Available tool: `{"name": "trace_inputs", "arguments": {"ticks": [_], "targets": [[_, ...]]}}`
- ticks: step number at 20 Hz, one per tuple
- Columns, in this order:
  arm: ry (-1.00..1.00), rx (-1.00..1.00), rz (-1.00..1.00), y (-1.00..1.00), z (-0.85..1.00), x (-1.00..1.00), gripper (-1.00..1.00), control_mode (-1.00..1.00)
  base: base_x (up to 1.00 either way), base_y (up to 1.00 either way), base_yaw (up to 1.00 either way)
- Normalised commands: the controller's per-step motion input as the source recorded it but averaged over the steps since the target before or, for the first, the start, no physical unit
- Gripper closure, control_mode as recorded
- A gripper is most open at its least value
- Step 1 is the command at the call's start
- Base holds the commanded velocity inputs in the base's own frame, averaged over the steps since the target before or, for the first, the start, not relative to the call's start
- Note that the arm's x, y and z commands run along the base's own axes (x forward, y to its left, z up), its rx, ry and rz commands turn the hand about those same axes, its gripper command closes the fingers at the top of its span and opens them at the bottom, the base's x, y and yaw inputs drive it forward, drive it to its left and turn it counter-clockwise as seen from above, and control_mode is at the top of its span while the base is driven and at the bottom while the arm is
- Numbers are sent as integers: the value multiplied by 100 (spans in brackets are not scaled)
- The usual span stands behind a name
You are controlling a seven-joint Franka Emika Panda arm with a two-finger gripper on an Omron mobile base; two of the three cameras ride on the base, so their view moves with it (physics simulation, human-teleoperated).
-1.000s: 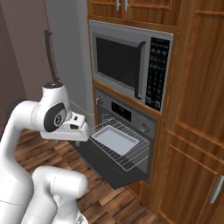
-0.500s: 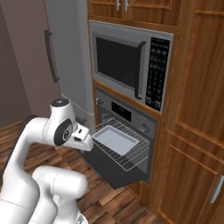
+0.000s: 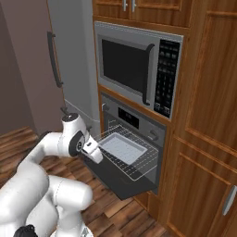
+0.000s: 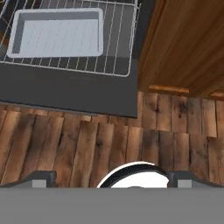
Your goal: Take the baked cake out of the oven and place it on the plate for cooling. Then close the oven door.
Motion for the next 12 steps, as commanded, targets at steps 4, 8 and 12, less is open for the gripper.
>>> {"name": "trace_inputs", "arguments": {"ticks": [4,8,12], "targets": [[1,1,-24,-4,-34,71,-100,-100,0,0,0],[19,0,-3,-19,-27,66,-100,-100,0,0,0],[27,2,0,-2,-53,68,-100,-100,0,0,0]]}}
